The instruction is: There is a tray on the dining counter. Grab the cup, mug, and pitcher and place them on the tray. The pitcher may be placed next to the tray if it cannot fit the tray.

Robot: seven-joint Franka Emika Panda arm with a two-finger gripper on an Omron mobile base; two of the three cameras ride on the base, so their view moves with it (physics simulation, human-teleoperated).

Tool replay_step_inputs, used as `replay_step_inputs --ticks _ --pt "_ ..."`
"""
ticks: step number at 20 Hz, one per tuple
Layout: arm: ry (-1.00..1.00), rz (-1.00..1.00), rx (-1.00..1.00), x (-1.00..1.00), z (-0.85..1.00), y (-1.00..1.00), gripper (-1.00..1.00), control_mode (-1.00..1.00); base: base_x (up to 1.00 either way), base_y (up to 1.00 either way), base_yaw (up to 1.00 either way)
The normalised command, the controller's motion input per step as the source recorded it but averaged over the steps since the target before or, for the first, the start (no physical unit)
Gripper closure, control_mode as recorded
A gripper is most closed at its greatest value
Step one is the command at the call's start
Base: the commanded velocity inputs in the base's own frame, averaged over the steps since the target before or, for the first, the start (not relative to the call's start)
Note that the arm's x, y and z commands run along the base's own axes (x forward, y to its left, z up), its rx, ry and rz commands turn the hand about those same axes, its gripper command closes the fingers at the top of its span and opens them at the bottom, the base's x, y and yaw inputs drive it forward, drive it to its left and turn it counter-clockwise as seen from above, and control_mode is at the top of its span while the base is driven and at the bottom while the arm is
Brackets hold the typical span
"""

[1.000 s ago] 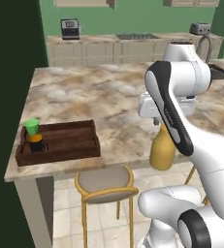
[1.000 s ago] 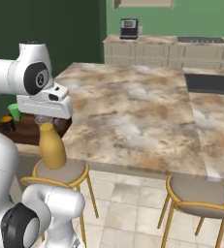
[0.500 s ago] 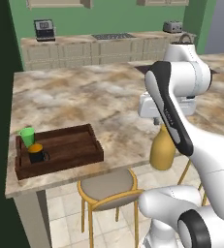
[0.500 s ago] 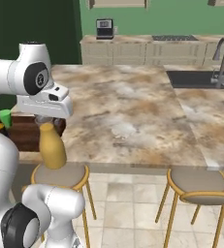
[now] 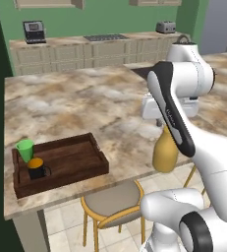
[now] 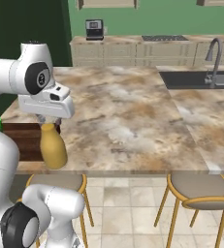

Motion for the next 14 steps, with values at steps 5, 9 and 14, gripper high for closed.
replay_step_inputs --ticks 5,9,14 --pt "0.00 0.00 0.00 0.00 0.00 0.00 1.00 1.00 0.05 0.02 -0.01" --pt "0.00 0.00 0.00 0.00 0.00 0.00 1.00 1.00 0.00 0.03 0.00" --pt "-0.02 0.00 -0.01 0.01 0.00 0.59 1.00 -1.00 0.00 0.00 0.00"
